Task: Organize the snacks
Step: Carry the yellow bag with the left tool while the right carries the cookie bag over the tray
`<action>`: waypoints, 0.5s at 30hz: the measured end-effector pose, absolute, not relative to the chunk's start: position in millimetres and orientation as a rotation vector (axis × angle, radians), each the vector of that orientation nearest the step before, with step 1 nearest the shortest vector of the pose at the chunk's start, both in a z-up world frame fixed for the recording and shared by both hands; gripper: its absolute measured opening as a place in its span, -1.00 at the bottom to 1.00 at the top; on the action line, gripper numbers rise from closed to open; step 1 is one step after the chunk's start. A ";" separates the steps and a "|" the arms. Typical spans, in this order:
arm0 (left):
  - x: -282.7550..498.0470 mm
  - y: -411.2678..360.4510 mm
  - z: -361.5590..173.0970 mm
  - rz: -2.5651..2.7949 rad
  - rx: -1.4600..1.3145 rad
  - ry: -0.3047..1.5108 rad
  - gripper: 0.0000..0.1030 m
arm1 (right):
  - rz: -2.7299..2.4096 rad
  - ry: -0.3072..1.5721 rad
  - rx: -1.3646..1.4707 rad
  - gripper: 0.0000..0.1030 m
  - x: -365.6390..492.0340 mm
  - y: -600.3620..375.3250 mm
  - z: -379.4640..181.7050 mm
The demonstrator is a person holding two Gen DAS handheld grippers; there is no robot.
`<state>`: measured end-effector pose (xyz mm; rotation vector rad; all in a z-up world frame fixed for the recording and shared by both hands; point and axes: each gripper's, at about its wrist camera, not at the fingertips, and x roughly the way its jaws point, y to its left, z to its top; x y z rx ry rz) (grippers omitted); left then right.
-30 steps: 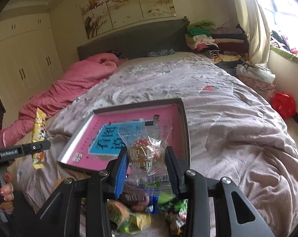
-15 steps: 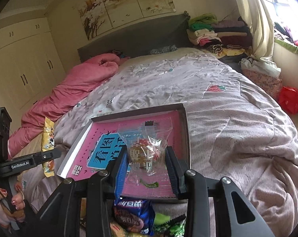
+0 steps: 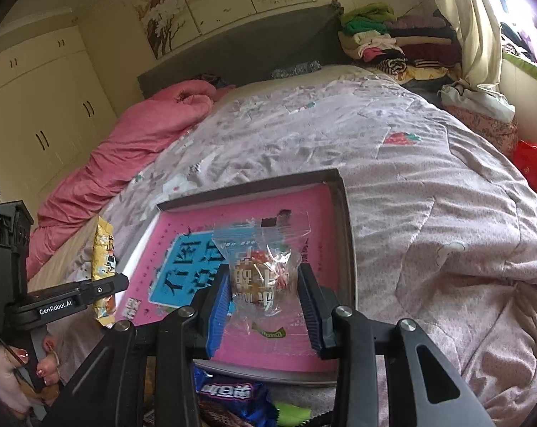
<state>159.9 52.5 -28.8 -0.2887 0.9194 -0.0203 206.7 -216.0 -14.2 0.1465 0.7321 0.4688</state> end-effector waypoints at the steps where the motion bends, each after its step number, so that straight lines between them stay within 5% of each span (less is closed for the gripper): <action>1: 161.2 52.4 -30.9 -0.019 -0.288 0.926 -0.61 | 0.465 0.747 0.145 -0.26 208.6 -216.3 -18.7; 15: 172.4 46.5 -48.2 -0.004 -0.245 0.984 -0.61 | 0.432 0.828 0.114 -0.26 219.2 -215.8 -45.3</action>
